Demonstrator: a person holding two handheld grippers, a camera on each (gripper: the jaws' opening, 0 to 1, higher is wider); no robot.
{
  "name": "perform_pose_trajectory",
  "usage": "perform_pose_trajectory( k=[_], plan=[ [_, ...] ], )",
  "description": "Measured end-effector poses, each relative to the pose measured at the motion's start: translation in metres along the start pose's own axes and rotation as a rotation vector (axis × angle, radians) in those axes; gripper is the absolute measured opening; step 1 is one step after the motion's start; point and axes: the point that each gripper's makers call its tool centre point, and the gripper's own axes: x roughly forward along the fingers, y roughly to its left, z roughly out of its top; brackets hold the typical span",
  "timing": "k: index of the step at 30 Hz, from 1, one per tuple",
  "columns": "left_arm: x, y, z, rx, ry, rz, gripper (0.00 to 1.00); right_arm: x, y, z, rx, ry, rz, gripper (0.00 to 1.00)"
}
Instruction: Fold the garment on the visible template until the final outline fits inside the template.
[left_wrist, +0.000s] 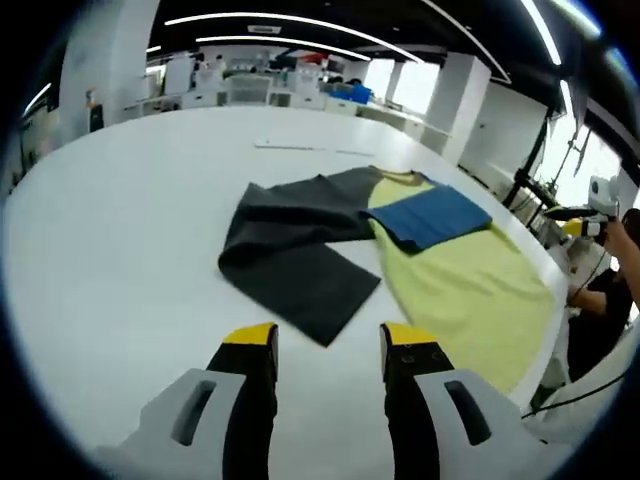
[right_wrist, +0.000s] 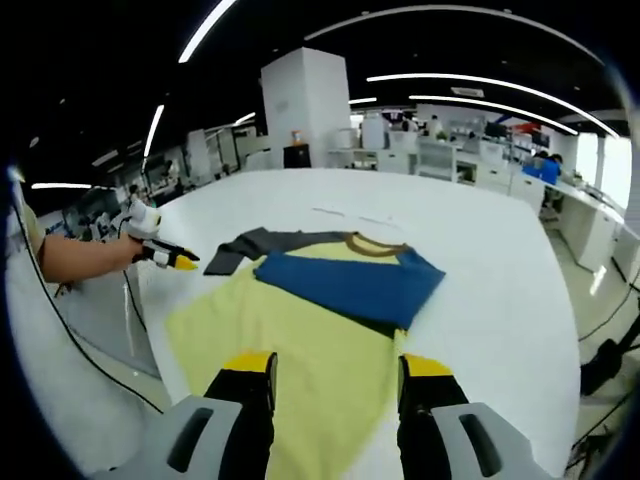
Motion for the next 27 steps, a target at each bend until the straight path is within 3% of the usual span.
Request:
perform_pose_trajectory(
  k=[10, 18, 27],
  plan=[
    [0.021, 0.015, 0.006, 0.028, 0.043, 0.043, 0.30, -0.006, -0.005, -0.001, 0.009, -0.007, -0.017, 0.46],
    [0.032, 0.025, -0.004, 0.050, 0.114, 0.089, 0.26, -0.010, -0.009, -0.005, 0.018, -0.006, -0.029, 0.46],
    [0.032, 0.032, -0.004, 0.131, 0.149, 0.135, 0.12, -0.009, -0.010, -0.008, 0.029, -0.004, -0.033, 0.46]
  ],
)
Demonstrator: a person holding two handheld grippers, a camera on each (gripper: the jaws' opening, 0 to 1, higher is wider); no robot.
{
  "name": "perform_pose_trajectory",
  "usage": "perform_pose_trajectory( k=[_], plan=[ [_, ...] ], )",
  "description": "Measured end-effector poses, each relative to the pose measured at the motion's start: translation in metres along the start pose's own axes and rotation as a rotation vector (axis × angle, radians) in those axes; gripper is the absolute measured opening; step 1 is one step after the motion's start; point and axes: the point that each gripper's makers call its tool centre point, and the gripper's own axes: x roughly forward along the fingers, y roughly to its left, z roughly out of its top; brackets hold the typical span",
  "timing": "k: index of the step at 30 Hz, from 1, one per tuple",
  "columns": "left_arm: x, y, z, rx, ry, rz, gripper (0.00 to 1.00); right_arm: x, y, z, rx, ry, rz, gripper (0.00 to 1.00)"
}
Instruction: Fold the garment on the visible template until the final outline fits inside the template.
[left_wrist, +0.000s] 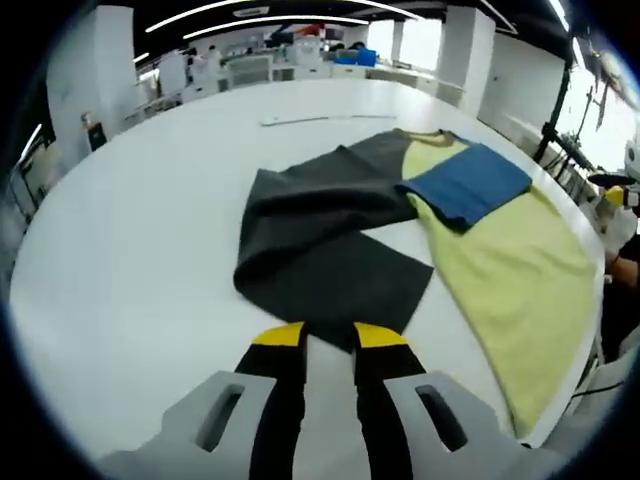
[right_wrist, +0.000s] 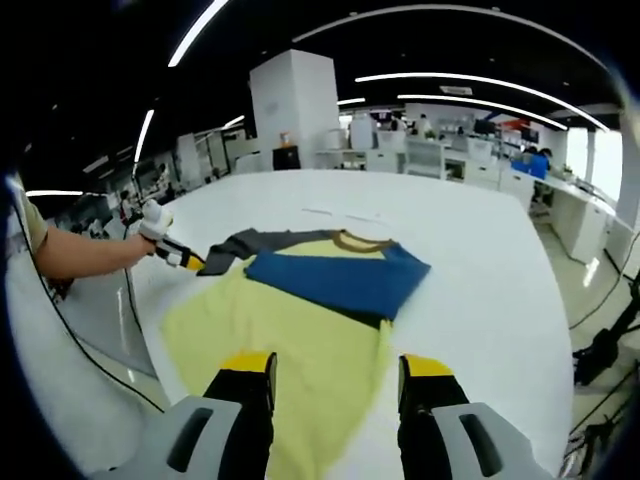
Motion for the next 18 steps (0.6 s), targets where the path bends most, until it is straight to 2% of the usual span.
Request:
perform_pose_trajectory(
  k=[2, 7, 14, 18],
  plan=[
    [0.000, 0.002, 0.000, 0.040, 0.005, 0.019, 0.09, 0.002, 0.001, -0.001, 0.003, 0.002, 0.004, 0.46],
    [0.003, 0.000, 0.002, 0.072, 0.000, 0.025, 0.01, 0.004, 0.000, -0.002, 0.004, 0.006, 0.004, 0.46],
    [0.003, 0.003, 0.003, 0.131, 0.008, 0.039, 0.00, 0.005, 0.000, -0.001, 0.004, 0.009, 0.005, 0.46],
    [-0.002, 0.015, 0.005, 0.151, 0.016, 0.055, 0.00, 0.005, -0.002, -0.002, 0.005, 0.011, 0.004, 0.46]
  ],
)
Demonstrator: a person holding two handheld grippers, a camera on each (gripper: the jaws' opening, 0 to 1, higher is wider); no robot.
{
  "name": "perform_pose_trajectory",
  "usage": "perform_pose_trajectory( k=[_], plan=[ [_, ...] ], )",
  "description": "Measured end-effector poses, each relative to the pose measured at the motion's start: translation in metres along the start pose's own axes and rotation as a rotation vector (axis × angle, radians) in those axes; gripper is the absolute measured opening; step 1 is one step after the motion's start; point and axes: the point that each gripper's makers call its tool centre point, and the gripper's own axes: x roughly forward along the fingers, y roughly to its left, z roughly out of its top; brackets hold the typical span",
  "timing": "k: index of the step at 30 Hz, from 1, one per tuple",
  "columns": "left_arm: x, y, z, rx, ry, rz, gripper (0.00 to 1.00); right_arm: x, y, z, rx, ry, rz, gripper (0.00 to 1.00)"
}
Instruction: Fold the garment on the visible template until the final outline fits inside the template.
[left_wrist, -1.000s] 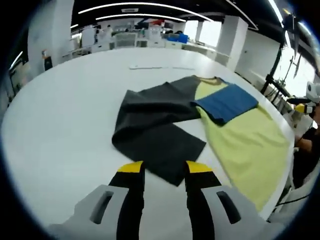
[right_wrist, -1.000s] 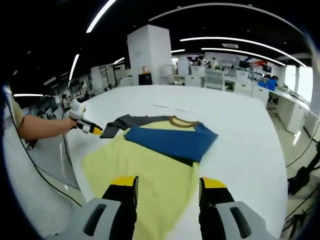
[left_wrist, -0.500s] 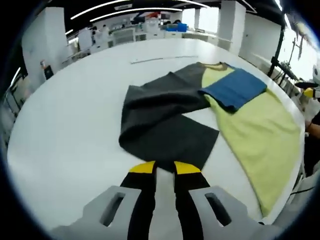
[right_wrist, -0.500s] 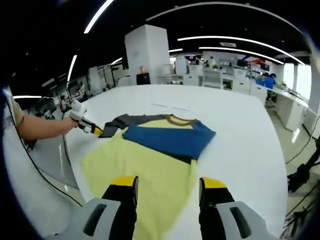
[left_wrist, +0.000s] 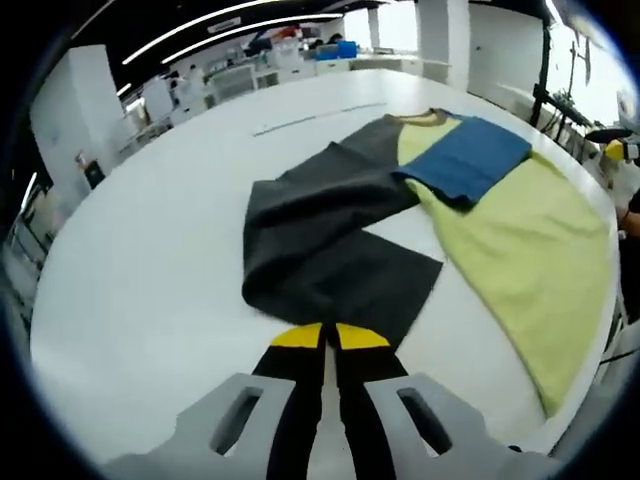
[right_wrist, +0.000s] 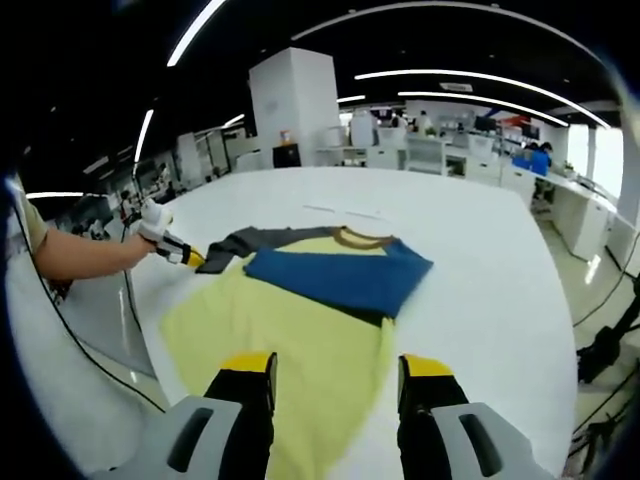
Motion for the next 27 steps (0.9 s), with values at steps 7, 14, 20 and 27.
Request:
perform_pose_trajectory(
  k=[7, 14, 20, 27],
  plan=[
    [-0.014, 0.039, 0.017, 0.008, -0.017, 0.091, 0.00, 0.000, -0.001, -0.001, 0.010, 0.002, 0.005, 0.46],
    [-0.032, 0.078, 0.051, 0.044, -0.060, 0.182, 0.00, -0.001, -0.002, 0.000, 0.014, -0.004, 0.006, 0.46],
    [-0.046, 0.099, 0.081, 0.076, -0.124, 0.244, 0.00, -0.004, -0.005, -0.004, 0.019, -0.003, -0.001, 0.46],
    [-0.050, 0.099, 0.082, 0.224, -0.095, 0.289, 0.00, -0.006, -0.010, -0.012, 0.035, 0.005, -0.012, 0.45]
  ],
)
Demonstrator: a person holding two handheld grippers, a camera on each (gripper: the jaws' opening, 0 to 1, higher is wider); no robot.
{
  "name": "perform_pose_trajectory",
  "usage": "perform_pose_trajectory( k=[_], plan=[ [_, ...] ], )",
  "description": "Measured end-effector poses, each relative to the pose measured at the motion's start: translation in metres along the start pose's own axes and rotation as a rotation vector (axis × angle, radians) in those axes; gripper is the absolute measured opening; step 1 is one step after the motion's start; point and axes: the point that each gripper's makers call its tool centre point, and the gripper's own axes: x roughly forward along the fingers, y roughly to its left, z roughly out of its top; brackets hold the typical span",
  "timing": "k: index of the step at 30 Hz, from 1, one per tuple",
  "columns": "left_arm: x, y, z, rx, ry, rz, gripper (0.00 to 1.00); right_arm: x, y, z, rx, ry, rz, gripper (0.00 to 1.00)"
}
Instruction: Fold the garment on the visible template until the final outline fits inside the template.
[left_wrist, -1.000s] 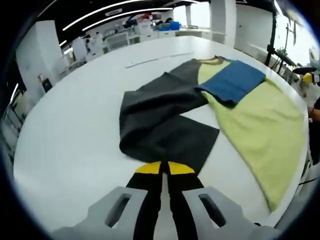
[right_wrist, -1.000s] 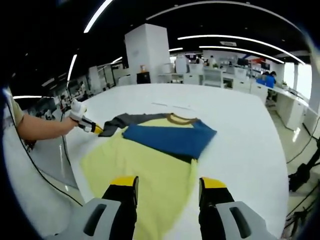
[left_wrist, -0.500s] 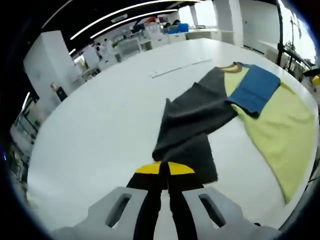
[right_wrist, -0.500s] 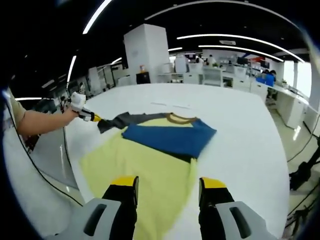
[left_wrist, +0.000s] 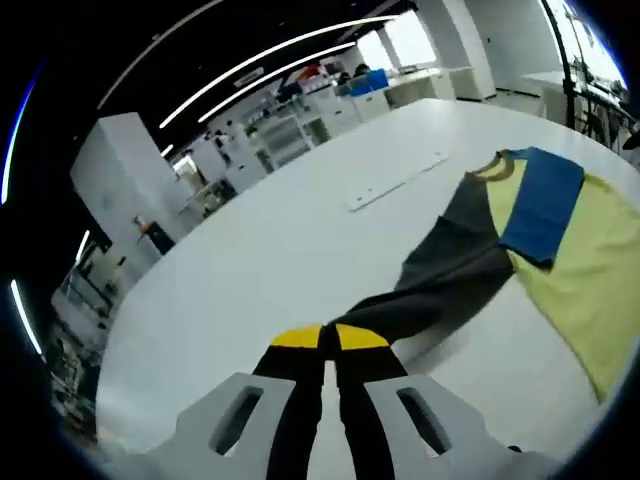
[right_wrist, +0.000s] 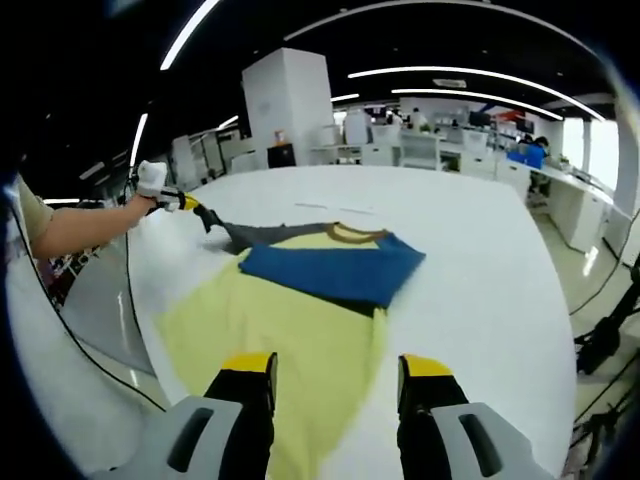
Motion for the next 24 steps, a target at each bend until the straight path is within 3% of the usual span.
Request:
perform_pose_trajectory(
  k=[1, 5, 14, 19, 24],
  plan=[
    [0.001, -0.004, -0.005, 0.018, 0.015, -0.008, 0.00, 0.000, 0.000, -0.001, 0.003, 0.000, -0.001, 0.45],
    [0.004, -0.027, -0.023, -0.039, 0.030, -0.060, 0.00, 0.001, 0.000, -0.001, 0.003, 0.000, 0.002, 0.45],
    [0.001, -0.062, -0.052, -0.040, 0.064, -0.126, 0.00, 0.004, 0.001, 0.002, 0.006, -0.004, 0.006, 0.45],
    [0.002, -0.058, -0.059, -0.096, 0.074, -0.131, 0.00, 0.006, 0.004, 0.002, 0.004, 0.000, 0.012, 0.45],
    [0.000, -0.038, -0.055, -0.125, 0.060, -0.095, 0.00, 0.007, 0.007, 0.000, 0.003, 0.004, 0.018, 0.45]
  ],
)
